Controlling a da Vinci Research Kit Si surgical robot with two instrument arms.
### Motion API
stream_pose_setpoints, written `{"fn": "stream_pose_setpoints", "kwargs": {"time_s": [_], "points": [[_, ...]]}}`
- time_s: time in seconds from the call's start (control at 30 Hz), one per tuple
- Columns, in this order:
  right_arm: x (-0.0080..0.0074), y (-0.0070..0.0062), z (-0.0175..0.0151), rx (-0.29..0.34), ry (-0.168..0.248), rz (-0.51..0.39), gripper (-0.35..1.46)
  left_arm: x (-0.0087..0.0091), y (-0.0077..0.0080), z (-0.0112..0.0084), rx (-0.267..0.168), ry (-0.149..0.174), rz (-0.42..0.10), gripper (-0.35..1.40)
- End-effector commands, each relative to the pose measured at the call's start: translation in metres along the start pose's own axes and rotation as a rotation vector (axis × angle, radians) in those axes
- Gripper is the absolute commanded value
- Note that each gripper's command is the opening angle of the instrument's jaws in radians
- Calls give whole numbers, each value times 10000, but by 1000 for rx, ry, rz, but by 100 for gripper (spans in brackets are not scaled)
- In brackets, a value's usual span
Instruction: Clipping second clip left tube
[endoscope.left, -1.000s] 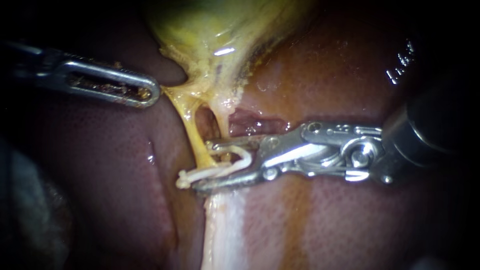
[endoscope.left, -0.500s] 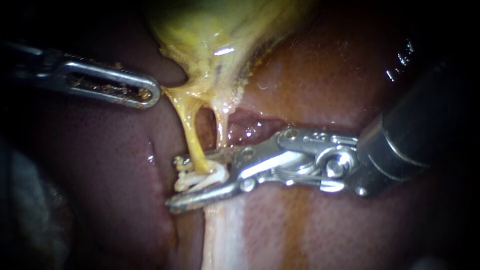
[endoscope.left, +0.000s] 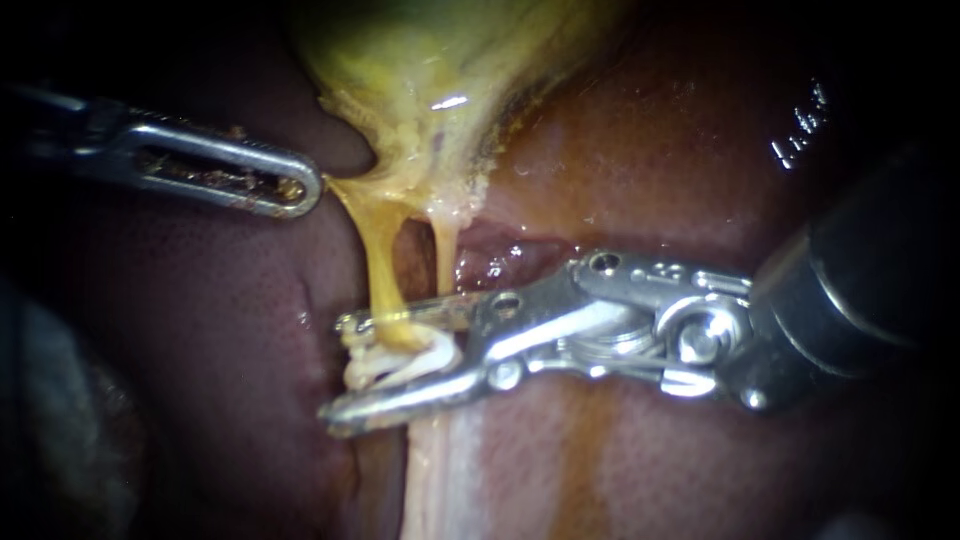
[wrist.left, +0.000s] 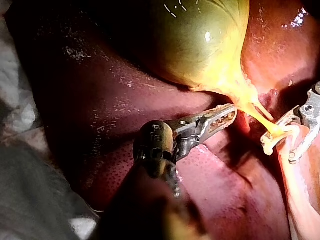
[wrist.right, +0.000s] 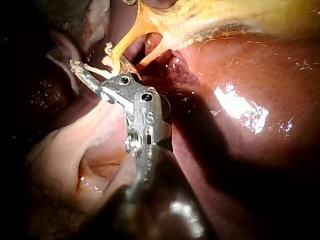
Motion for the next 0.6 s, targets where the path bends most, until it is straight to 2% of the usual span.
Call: {"fn": "stream_pose_setpoints", "kwargs": {"time_s": [0.03,0.1,0.2,0.4,0.47,0.6], "points": [[-1,0,-1,-1,-1,14,35,0,0,0,0,0,0,-35],[-3,1,-4,-1,-2,31,28,0,0,0,0,0,0,-35],[-6,0,-9,4,0,53,2,0,0,0,0,0,0,-35],[-8,0,-12,4,-1,112,-19,0,0,0,0,0,0,-35],[-8,0,-12,2,0,135,-35,0,0,0,0,0,0,-35],[-12,0,-15,26,-19,175,-35,0,0,1,0,0,0,-35]]}}
